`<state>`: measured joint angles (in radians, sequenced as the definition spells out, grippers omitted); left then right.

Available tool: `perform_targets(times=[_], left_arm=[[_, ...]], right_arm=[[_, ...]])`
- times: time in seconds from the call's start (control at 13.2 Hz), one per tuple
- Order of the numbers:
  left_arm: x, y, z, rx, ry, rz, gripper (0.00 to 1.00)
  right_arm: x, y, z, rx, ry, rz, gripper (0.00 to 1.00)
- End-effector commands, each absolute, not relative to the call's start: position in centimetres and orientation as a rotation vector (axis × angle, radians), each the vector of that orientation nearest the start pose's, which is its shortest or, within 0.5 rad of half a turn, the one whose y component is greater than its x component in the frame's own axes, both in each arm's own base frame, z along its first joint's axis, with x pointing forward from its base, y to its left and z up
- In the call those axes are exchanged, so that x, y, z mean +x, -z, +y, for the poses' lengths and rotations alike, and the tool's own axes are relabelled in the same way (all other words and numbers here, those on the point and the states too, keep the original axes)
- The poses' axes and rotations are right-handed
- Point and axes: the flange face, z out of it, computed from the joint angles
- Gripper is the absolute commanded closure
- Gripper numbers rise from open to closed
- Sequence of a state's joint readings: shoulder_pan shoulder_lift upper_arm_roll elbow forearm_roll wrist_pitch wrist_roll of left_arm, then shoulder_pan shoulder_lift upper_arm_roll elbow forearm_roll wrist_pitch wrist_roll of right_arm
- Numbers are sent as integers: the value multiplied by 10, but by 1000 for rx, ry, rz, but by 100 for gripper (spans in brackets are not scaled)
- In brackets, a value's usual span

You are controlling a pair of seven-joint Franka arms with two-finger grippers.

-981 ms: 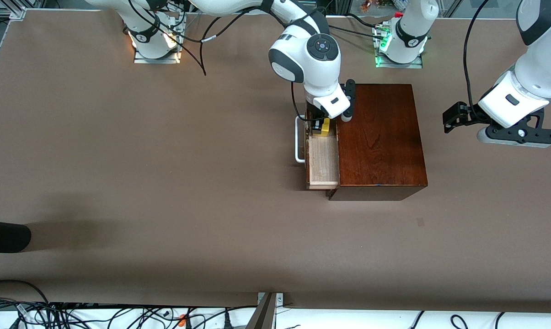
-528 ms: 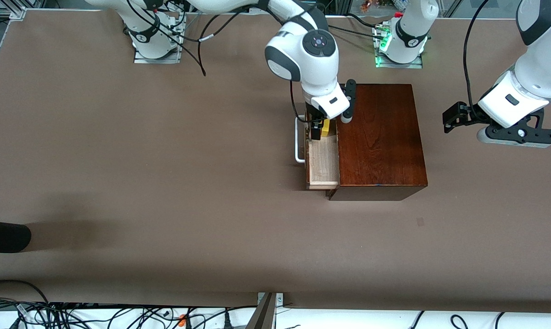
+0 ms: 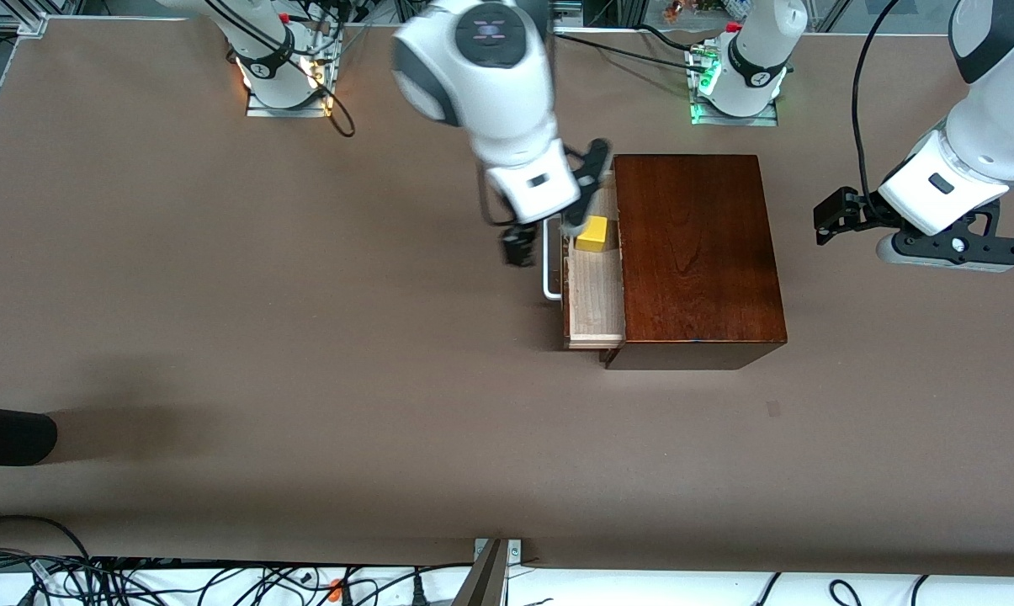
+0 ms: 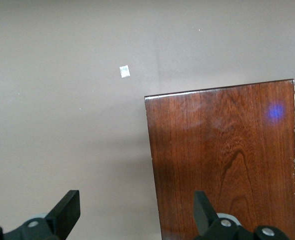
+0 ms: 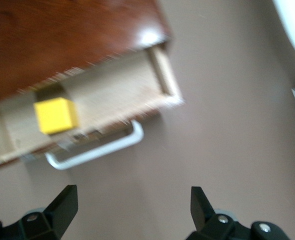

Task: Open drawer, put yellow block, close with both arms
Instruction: 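Withdraw the right gripper while the left gripper moves toward the drawer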

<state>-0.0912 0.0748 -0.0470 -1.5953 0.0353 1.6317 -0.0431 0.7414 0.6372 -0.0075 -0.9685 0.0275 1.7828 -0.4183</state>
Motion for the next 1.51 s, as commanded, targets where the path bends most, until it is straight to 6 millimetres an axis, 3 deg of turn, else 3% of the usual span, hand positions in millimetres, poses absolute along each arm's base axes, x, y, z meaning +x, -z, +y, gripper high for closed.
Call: perform_targets(times=[0.0,0.15,0.3,0.53,0.6,0.75,0.98,1.06,1.13,1.28,1.43], left_arm=[[573,-574,-84,-3088,-82,206,0],[574,-571,-96,-3088,-88,237,0],[570,-549,-140,-3080,-193,361,0],[568,-523,-219,-3105,-274,766,0],[569,-513,-241,-3098,-297,934,0],[562,-486,-303,-3004,-326,1357,0],[554,-454,-375,-2833,-199,1778,0],[549,-447,-398,-2748,-121,1929,0],[552,-439,-408,-2676,-49,2039,0],[552,-416,-428,-2475,45,2301,0],[553,-394,-443,-2271,120,2504,0]], right_arm=[[595,-543,423,-2717,238,-1525,0],[613,-573,372,-2805,281,-1416,0],[623,-581,324,-2917,183,-1293,0],[635,-602,258,-2950,163,-981,0],[633,-601,244,-2965,142,-880,0],[620,-608,202,-2990,116,-660,0],[589,-608,123,-2975,39,-467,0],[580,-608,106,-2978,22,-425,0],[578,-604,86,-2983,2,-347,0],[576,-592,73,-2992,-38,-266,0],[575,-592,65,-3066,-41,-202,0]])
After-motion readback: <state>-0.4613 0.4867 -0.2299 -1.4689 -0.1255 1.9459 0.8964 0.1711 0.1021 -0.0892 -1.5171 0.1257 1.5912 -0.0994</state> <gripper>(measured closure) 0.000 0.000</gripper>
